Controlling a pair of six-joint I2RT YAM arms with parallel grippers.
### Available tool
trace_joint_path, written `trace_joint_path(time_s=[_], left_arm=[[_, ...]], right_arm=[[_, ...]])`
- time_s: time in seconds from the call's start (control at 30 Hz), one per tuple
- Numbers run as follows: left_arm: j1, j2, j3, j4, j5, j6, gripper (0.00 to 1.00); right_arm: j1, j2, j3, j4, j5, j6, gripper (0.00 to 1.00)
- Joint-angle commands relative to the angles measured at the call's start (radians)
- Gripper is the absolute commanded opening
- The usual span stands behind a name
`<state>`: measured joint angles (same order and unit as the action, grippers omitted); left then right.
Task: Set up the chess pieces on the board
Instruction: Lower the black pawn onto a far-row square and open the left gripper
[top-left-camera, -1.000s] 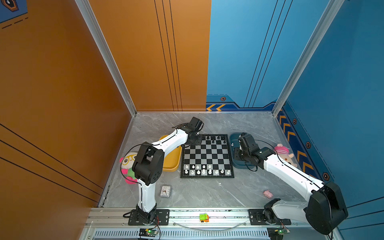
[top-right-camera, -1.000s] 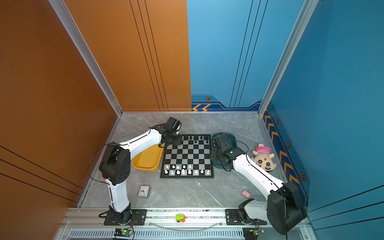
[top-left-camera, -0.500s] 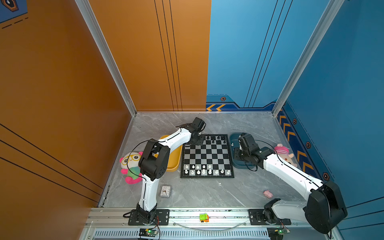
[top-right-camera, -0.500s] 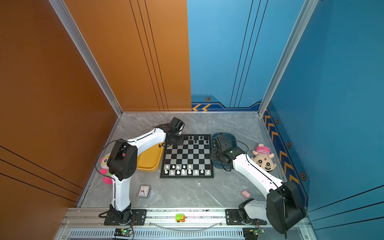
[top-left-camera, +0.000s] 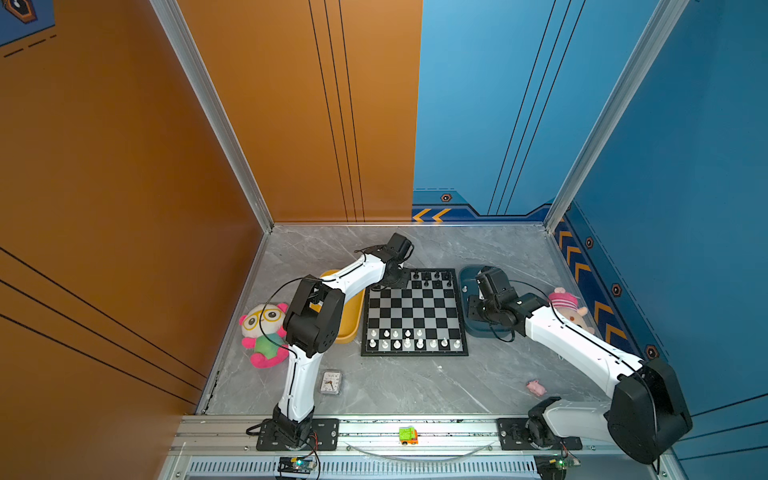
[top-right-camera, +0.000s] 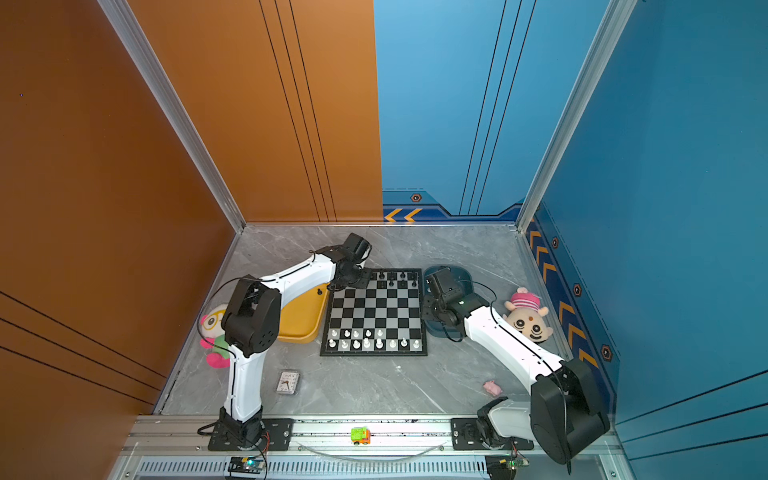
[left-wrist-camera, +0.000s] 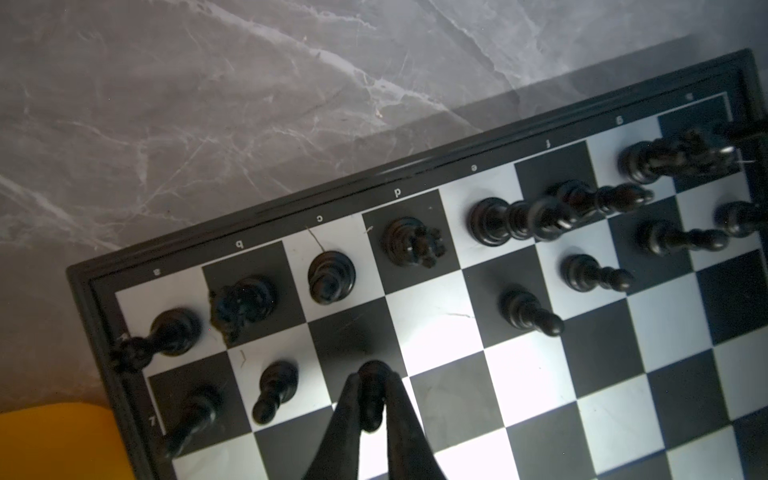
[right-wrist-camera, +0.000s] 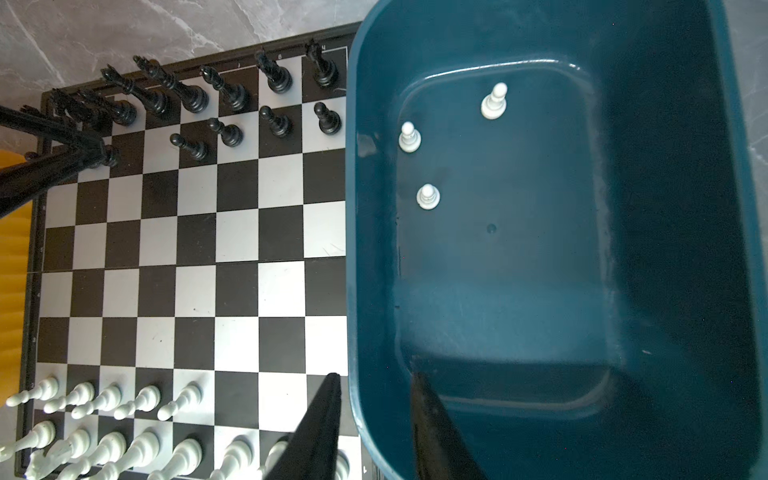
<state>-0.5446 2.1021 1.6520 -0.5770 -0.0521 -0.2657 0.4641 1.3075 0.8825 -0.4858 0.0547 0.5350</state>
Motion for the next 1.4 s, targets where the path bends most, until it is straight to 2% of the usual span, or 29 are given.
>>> trace_joint_path(time_s=[0.0, 1.37], left_arm=[[-0.002, 0.018, 0.032, -0.035, -0.026, 0.016, 0.16], [0.006, 0.06, 0.057, -0.046, -0.039, 0.01, 0.17]], right_arm=[[-0.005, 0.016, -0.002, 0.008, -0.009, -0.015, 0.32], [-0.007, 0.023, -0.006, 0.015, -0.023, -0.013, 0.31]])
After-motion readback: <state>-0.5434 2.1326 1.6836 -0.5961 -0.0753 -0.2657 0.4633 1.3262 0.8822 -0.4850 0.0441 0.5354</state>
